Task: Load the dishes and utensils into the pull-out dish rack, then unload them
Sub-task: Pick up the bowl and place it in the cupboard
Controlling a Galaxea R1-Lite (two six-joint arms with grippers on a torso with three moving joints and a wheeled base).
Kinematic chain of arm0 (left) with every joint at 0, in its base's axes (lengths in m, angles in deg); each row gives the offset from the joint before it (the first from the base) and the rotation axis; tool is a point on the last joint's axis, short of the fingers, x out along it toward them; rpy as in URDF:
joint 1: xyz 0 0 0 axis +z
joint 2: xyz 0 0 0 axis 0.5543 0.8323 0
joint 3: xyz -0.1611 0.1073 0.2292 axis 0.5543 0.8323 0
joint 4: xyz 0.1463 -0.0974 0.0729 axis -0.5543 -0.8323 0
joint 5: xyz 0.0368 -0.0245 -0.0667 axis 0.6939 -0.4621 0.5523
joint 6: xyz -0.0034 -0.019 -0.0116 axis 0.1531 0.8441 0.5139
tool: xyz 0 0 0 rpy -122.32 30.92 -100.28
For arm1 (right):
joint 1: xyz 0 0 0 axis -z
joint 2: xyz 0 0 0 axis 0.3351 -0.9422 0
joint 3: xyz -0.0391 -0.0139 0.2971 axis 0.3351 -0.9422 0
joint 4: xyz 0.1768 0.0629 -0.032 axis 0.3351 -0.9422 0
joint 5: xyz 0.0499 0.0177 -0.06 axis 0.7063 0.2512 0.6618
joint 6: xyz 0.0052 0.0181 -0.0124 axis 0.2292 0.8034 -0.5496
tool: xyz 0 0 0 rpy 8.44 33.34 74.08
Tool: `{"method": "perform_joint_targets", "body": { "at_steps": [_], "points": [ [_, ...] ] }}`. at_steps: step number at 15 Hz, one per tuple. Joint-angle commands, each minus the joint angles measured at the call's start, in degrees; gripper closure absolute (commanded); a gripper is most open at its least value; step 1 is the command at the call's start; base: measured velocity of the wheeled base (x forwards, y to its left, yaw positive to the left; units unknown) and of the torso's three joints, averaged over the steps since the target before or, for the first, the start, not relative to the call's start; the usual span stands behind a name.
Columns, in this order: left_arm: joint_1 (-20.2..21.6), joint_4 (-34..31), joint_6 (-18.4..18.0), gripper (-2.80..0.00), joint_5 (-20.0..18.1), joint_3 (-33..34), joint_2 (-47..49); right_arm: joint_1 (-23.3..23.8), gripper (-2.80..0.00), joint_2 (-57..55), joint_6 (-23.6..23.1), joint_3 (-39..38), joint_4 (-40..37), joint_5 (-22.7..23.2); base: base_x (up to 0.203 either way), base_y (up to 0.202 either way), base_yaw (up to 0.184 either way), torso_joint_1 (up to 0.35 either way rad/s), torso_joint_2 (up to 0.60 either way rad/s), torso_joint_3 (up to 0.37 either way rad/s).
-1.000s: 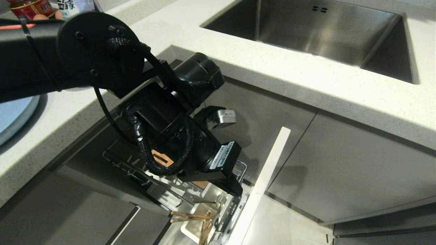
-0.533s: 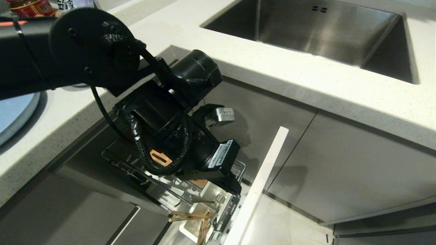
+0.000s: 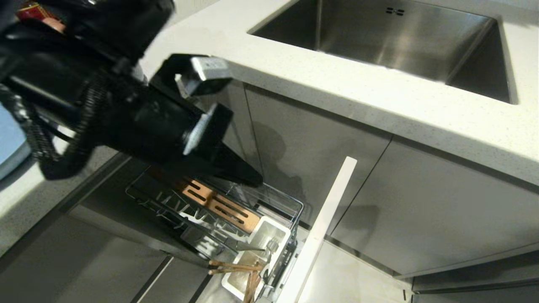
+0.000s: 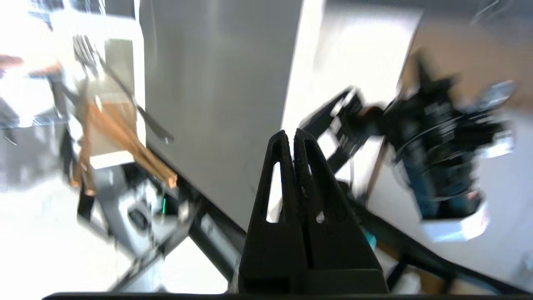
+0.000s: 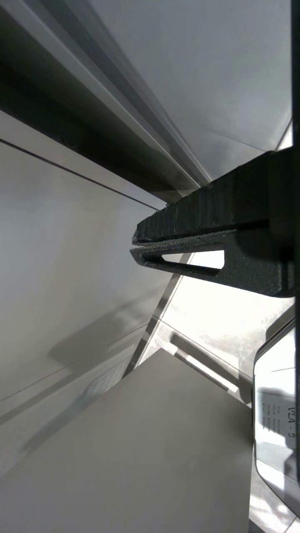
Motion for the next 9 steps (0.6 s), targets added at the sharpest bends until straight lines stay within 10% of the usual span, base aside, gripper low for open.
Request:
{"method": "perform_joint_targets", "body": {
  "at_steps": [1,9],
  "points": [
    [1.3,0.6,0.1,0.00,-0.1,0.0,-6.4,0.0,0.00,0.0,0.0,0.0,0.0,0.0,0.000,0.000,0.000,0.000,0.00,0.000],
    [21.9,13.6,-0.5,0.00,-0.3,1.7,-27.2,0.0,0.00,0.0,0.0,0.0,0.0,0.0,0.000,0.000,0.000,0.000,0.00,0.000]
  ]
}}
